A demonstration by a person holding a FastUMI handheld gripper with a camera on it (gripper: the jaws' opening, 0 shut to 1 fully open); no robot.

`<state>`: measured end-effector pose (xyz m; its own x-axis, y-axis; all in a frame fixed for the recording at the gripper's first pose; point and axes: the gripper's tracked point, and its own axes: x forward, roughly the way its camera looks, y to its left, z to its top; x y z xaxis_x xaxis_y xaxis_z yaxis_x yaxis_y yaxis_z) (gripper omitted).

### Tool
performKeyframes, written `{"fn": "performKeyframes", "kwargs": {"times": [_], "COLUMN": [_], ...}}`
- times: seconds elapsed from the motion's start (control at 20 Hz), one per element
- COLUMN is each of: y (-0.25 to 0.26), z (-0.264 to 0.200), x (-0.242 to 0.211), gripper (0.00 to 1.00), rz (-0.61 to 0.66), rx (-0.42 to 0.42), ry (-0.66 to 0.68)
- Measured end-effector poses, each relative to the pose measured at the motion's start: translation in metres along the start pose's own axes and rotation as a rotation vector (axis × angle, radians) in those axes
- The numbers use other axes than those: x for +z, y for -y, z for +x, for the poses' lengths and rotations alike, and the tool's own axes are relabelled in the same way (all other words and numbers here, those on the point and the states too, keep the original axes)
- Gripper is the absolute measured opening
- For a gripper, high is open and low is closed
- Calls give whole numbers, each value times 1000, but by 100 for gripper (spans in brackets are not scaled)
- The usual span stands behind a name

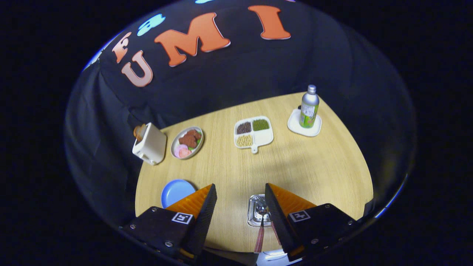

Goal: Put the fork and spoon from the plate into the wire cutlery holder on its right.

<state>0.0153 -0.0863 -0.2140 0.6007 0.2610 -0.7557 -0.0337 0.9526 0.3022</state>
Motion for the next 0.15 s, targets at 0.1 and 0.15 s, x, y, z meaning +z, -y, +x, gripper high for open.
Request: {"fn": "performKeyframes", "kwargs": {"times": [0.1,0.15], "y": [-1,-2], "z": [-14,-22], "x": [27,41], "gripper": [84,87], "rz": [-20,-32], "rx": [-28,-47], "ry": [148,226]}}
